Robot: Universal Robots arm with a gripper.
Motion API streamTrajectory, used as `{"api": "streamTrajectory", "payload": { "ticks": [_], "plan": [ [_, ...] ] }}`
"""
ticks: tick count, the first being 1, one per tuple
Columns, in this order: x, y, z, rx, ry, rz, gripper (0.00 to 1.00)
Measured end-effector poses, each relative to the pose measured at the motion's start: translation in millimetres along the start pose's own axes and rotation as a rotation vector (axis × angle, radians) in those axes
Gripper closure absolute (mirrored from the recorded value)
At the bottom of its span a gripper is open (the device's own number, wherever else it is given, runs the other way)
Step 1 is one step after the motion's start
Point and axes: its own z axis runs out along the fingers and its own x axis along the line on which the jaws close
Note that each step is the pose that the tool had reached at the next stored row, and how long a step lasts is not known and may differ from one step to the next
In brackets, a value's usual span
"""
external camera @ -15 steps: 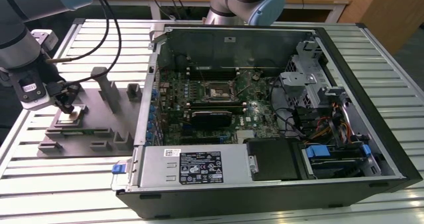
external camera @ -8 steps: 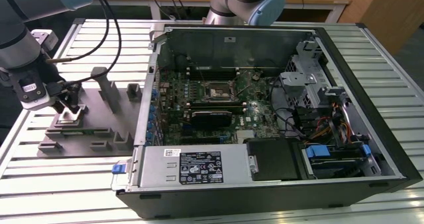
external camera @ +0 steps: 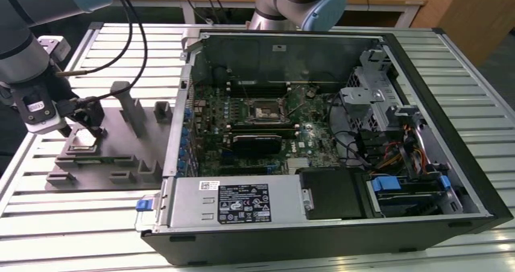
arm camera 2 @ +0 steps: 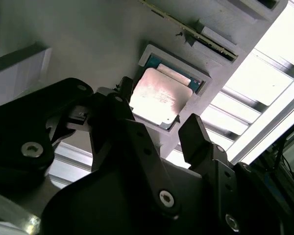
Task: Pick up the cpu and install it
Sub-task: 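Pick up the cpu and move it towards the insertion slot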
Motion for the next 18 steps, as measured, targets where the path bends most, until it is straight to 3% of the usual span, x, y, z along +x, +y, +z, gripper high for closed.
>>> {"api": "streamTrajectory", "payload": {
  "ticks": [8, 18],
  "plan": [
    [0.1, -0.2, 4.9, 0.0014, -0.0001, 0.0, 0.35],
    [0.2, -0.4, 10.5, 0.0213, 0.0022, -0.023, 0.35]
  ]
}}
